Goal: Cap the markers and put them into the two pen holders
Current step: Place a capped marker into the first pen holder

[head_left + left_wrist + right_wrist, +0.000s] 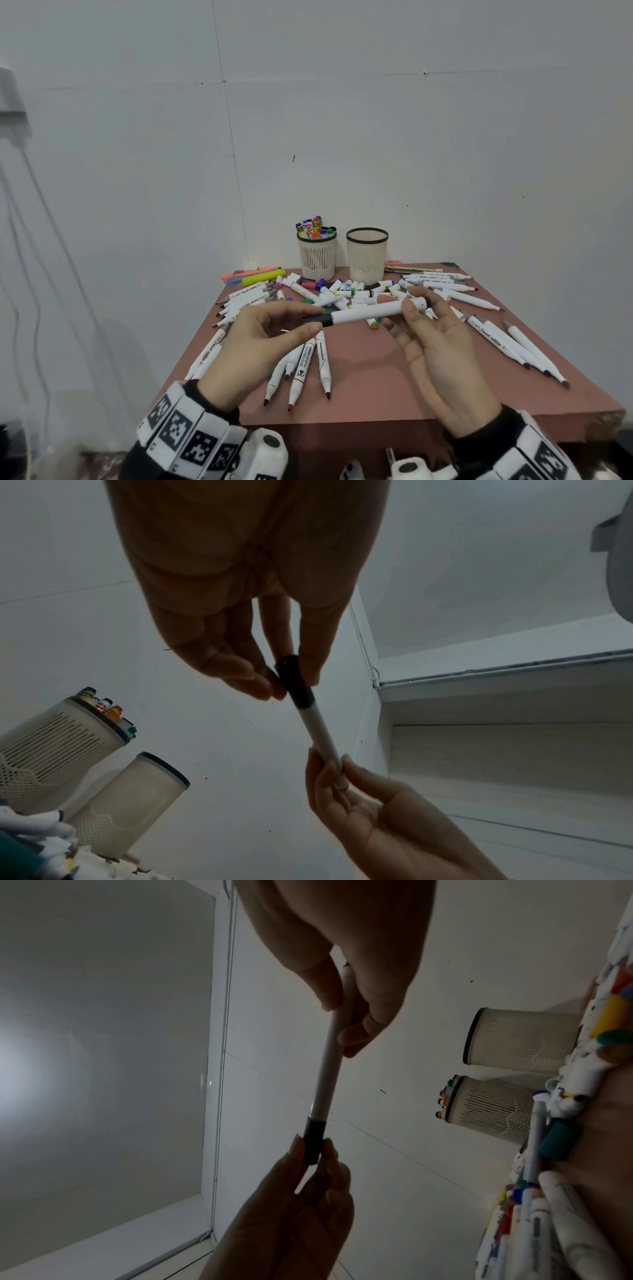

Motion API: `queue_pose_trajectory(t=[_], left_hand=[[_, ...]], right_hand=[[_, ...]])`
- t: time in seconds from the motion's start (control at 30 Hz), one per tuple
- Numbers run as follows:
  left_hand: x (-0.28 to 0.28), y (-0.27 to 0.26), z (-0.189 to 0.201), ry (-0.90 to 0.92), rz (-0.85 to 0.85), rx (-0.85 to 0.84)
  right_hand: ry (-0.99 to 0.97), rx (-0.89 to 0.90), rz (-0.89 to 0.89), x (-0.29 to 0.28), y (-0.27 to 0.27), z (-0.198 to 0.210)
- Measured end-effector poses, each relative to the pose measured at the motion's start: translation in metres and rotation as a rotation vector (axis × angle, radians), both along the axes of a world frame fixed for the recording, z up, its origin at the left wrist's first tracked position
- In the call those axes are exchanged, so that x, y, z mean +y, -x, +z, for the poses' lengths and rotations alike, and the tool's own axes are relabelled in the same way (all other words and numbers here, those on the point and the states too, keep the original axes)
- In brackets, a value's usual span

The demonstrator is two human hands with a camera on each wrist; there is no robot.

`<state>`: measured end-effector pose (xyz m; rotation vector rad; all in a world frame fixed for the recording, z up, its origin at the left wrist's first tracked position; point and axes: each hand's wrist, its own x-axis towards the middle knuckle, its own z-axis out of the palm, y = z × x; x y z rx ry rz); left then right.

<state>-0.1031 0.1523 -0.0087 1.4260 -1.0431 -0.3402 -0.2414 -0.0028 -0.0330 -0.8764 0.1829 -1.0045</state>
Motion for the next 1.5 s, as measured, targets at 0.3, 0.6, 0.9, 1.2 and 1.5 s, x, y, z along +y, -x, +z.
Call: queue_pose_trajectory(t=[0.3,0.6,0.9,1.2,1.5], left_hand=[[-0.006,0.009,-0.012,0.065,0.235,-0.296],[-0.013,0.017,-0.016,0.151,0.266,-0.245],[-0.004,0.020,-0.009,0.167,0.055,-0.045],[0.002,0.017,-0.002,0.072,-0.012,-0.041],[0.001,0.011,0.014,0.049,0.066,-0.099]], right_hand=[[0.132,0.027,0.031,0.005,-0.002,-0.004],[0.405,0.008,-0.104,0.015,-0.002,0.001],[0.730,-0.106,-0.221,0.021,0.005,0.006],[0.803,-0.096,-0.189,0.023,0.013,0.006],[0.617,0.149,-0.220,-0.004,0.021,0.036]])
